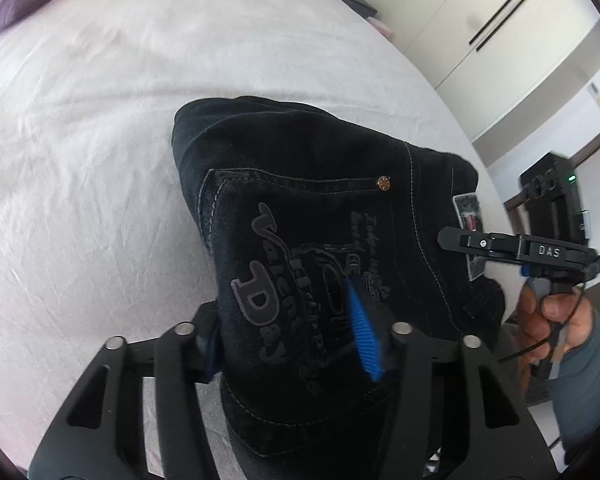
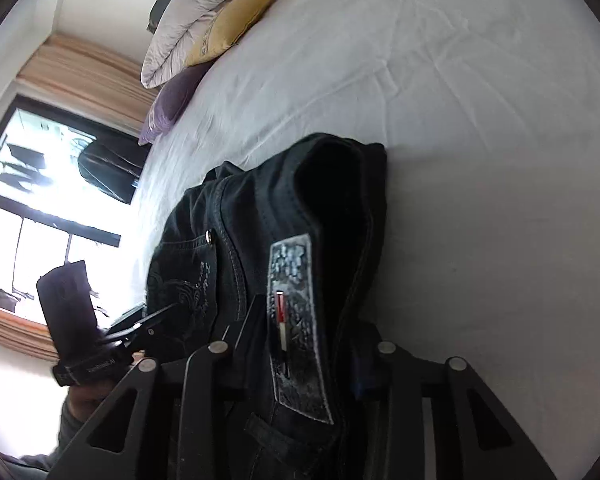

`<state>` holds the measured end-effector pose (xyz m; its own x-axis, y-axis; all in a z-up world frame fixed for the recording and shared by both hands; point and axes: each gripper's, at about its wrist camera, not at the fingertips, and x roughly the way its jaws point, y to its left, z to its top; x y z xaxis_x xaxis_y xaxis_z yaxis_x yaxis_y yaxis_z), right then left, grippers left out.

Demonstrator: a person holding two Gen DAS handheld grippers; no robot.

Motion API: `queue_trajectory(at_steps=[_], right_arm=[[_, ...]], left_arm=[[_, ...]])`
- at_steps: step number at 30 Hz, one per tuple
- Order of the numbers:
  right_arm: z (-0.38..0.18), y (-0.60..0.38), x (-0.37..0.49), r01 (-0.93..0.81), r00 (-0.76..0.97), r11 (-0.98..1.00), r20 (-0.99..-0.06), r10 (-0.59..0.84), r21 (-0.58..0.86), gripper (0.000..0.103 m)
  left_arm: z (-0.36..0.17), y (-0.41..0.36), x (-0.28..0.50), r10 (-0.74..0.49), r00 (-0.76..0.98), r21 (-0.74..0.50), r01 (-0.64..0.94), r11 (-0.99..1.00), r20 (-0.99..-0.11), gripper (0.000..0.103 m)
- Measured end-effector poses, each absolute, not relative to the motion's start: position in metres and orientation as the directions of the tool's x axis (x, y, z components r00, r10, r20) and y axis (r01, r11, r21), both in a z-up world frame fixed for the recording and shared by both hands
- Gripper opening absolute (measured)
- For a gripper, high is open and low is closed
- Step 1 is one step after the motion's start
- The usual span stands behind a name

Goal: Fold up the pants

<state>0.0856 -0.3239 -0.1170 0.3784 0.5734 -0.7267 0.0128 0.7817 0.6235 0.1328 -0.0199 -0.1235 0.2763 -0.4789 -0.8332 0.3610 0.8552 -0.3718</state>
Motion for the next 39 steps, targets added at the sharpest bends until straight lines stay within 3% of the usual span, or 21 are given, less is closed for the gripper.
queue_trajectory(at_steps=[7, 16, 25, 30, 39], right_arm=[[-0.089, -0.314, 0.078, -0.051, 0.42, 0.843, -0.754, 0.505, 0.536, 0.025], [-0.037, -0.31, 0.086, -0.111, 0.502, 0.866, -0.725, 0.472, 0.487, 0.023], [-0.005, -0.327, 0.154, -0.13, 0.572, 0.885, -0.695, 0.435, 0.447, 0.023], [-0.012, -0.333, 0.205, -0.103, 0.584, 0.895, -0.702, 0.407, 0.433, 0.023], [-0.063, -0.351, 0.257, -0.021, 0.538, 0.901, -0.755, 0.375, 0.433, 0.023]], left_arm=[[-0.1, -0.031, 0.127, -0.432, 0.332, -0.301, 0.379, 0.875, -0.838, 0.023], [-0.062, -0.034, 0.136, -0.438, 0.399, -0.271, 0.41, 0.871, -0.805, 0.022], [-0.029, -0.055, 0.204, -0.404, 0.481, -0.186, 0.437, 0.88, -0.778, 0.022], [-0.036, -0.068, 0.254, -0.374, 0.494, -0.151, 0.432, 0.889, -0.785, 0.022], [-0.1, -0.106, 0.322, -0.333, 0.446, -0.125, 0.434, 0.892, -0.83, 0.022]])
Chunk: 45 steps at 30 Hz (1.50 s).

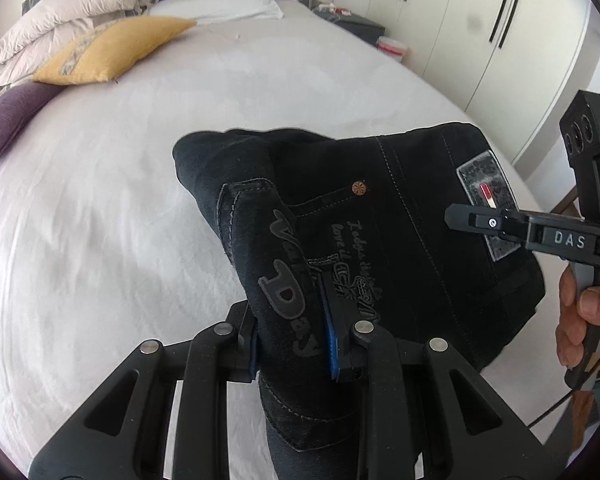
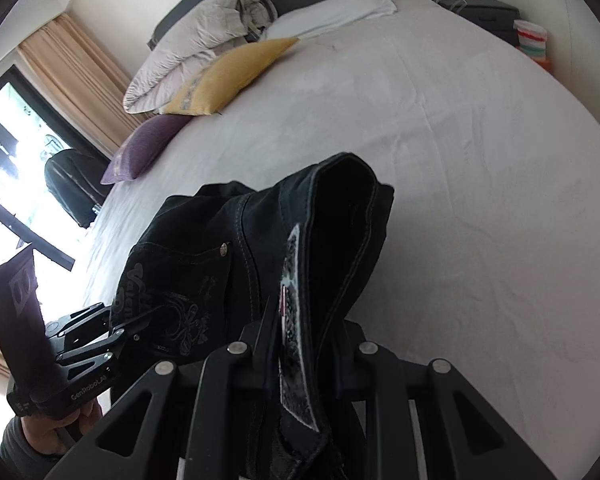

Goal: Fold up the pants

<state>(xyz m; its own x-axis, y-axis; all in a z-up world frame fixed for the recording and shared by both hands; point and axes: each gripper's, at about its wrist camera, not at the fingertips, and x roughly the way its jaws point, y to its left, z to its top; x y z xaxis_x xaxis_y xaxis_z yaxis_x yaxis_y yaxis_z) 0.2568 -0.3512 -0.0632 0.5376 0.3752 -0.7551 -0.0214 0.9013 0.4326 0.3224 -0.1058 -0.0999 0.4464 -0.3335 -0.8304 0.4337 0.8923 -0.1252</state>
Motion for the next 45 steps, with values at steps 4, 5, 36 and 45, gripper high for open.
queue_trajectory(at_steps=[4, 5, 36, 45], right_arm=[[-0.086, -0.362, 0.261, 0.023, 0.521, 0.887, -0.762, 0.384, 0.462, 0.039], [-0.094, -0.367, 0.26, 0.04, 0.513, 0.879, -0.765, 0.39, 0.475, 0.053], [0.195, -0.312, -0.084, 0.025, 0.992, 0.992, -0.125, -0.009, 0.125, 0.103], [0.222, -0.269, -0.13, 0.112, 0.983, 0.994, -0.145, -0.109, 0.009, 0.103]], left_arm=[[-0.122, -0.102, 0.327, -0.334, 0.445, -0.136, 0.42, 0.897, -0.831, 0.028], [-0.126, -0.098, 0.328, -0.344, 0.448, -0.151, 0.412, 0.899, -0.825, 0.03], [0.154, -0.034, -0.044, -0.007, 0.997, 0.168, 0.021, 0.986, -0.079, 0.103], [0.151, -0.03, -0.079, -0.041, 0.96, 0.11, 0.074, 0.991, -0.277, 0.103]])
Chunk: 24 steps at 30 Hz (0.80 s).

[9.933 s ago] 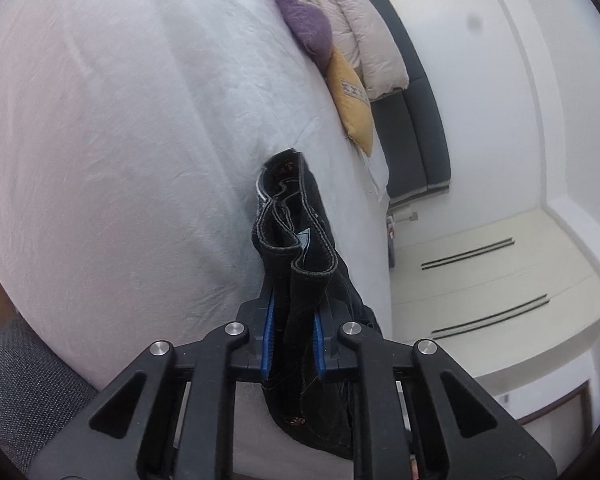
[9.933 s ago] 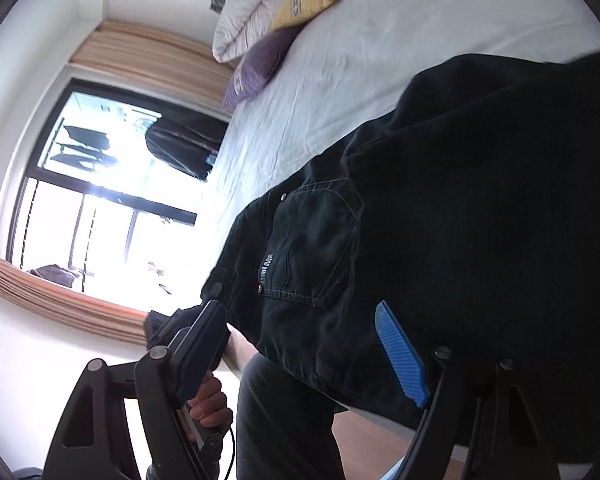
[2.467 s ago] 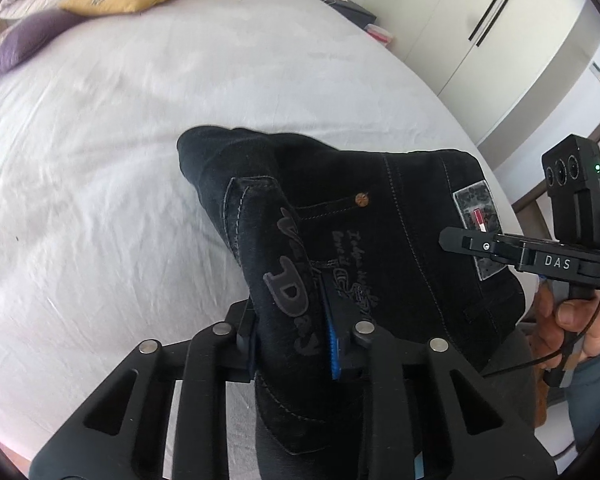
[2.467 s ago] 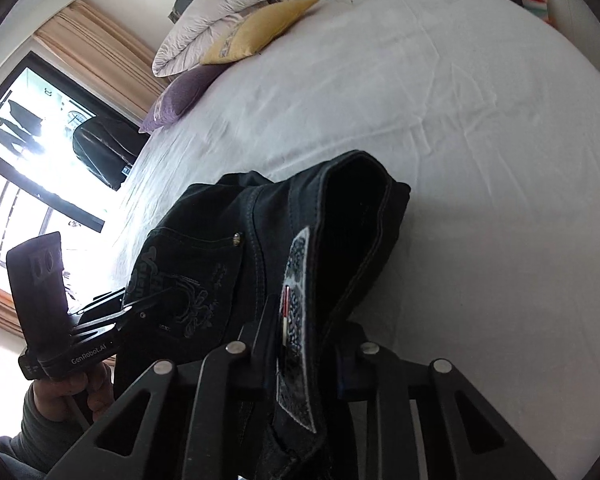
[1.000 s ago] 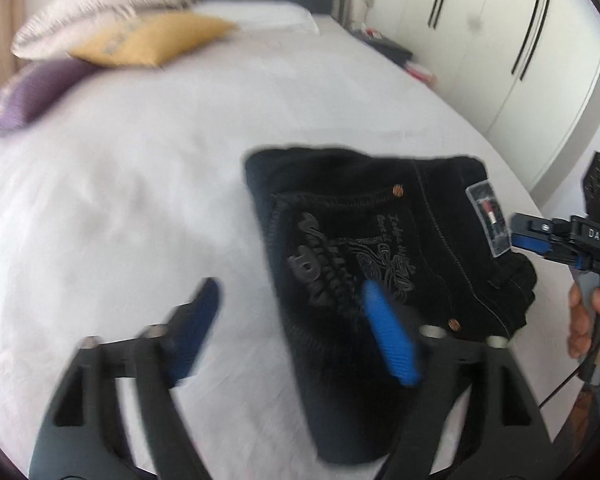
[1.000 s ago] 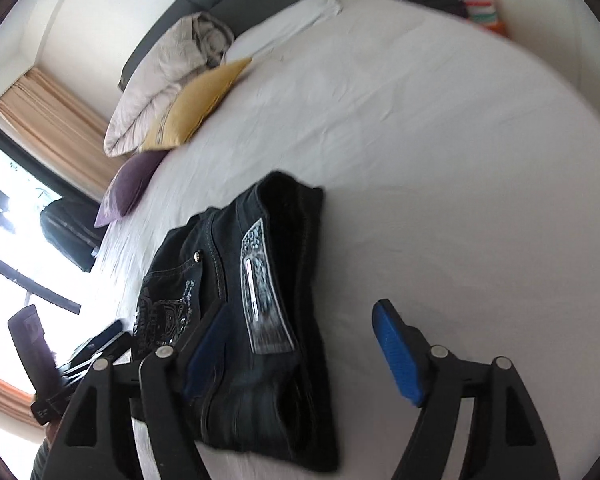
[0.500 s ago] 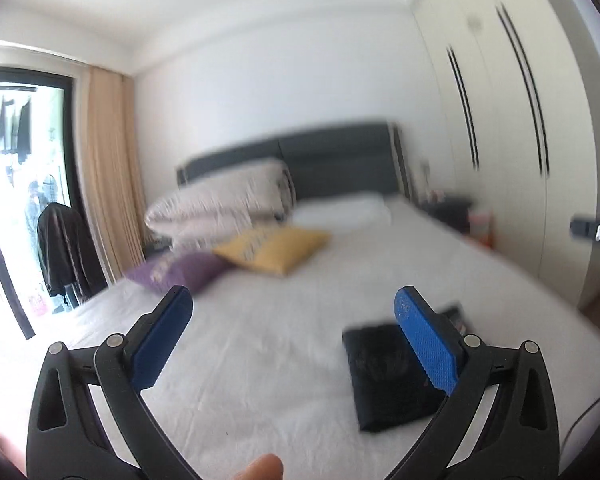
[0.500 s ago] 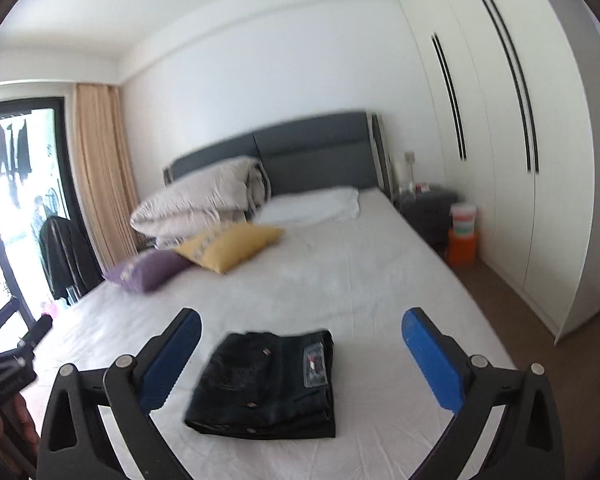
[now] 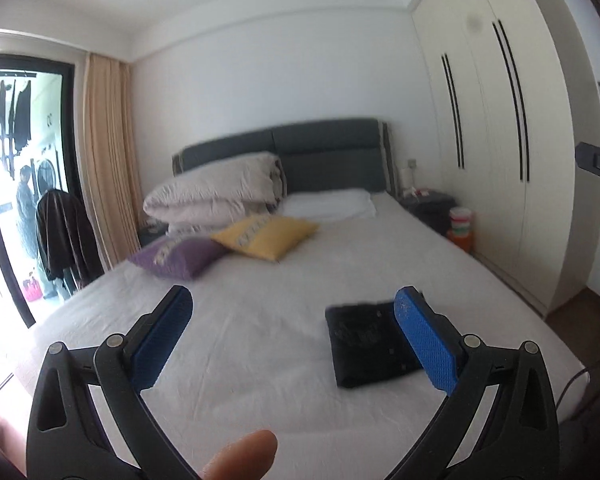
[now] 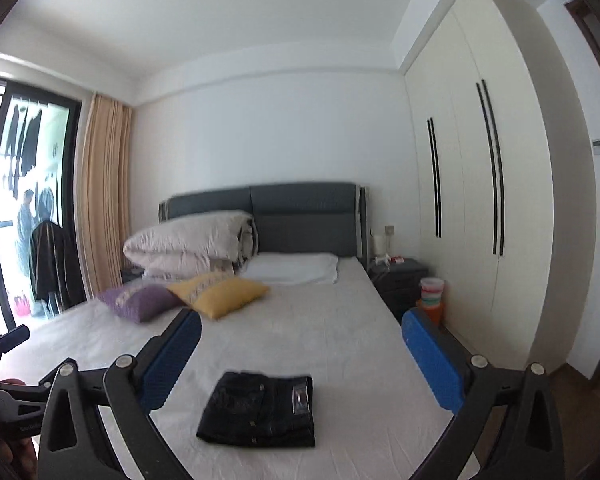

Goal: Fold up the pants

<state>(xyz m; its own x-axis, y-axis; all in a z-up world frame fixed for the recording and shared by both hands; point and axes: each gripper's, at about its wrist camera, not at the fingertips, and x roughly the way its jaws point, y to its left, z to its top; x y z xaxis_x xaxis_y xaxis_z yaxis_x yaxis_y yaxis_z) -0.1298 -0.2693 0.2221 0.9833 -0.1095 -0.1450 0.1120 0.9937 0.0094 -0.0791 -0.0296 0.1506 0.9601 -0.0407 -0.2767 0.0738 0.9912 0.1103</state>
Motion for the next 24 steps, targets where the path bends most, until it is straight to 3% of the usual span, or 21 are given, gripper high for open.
queue_trajectory(at_steps=[5, 10, 24], right_arm=[[0.184, -0.262, -0.111, 0.158, 0.922, 0.987, -0.362, -0.134, 0.038, 0.103], [0.139, -0.266, -0.098, 0.204, 0.814, 0.973, -0.571, -0.106, 0.111, 0.103], [0.118, -0.243, -0.104, 0.175, 0.801, 0.983, -0.588, -0.11, 0.054, 0.103]], left_arm=[[0.124, -0.033, -0.064, -0.087, 0.87, 0.01, 0.105, 0.994, -0.485, 0.103], [0.103, -0.041, -0.061, -0.072, 0.822, 0.009, 0.093, 0.996, -0.565, 0.103], [0.067, -0.048, -0.028, -0.106, 0.76, -0.034, 0.11, 0.993, -0.641, 0.103]])
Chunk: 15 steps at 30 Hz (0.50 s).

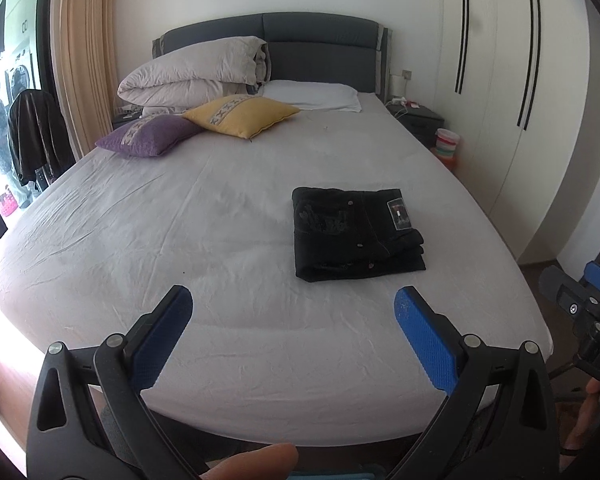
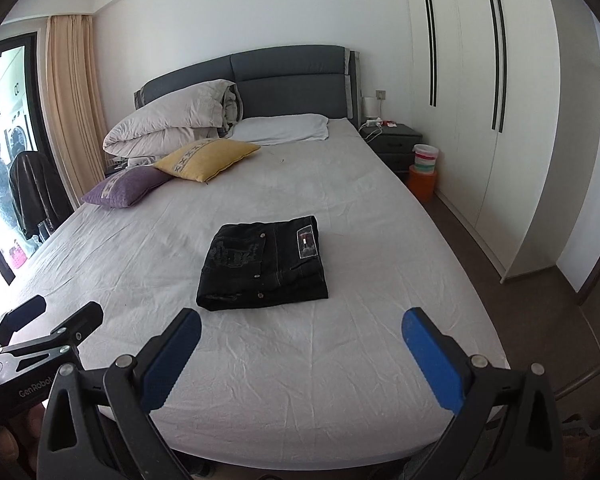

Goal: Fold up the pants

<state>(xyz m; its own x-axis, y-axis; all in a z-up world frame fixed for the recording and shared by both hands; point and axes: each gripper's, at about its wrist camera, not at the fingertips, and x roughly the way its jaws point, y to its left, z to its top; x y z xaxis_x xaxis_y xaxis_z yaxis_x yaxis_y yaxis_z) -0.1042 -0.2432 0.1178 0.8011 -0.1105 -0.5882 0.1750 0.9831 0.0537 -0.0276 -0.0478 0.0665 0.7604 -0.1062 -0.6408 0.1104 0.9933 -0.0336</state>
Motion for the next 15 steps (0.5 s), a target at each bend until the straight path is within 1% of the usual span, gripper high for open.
queue_trajectory(at_steps=[15], right_arm=[[0.115, -0.231, -0.079, 0.126, 0.784, 0.992, -0.614, -0.089, 0.017, 0.103]], left_arm=[[0.032, -0.049, 0.005, -0.093, 0.713, -0.025, 0.106, 0.994, -0.695, 0.103]])
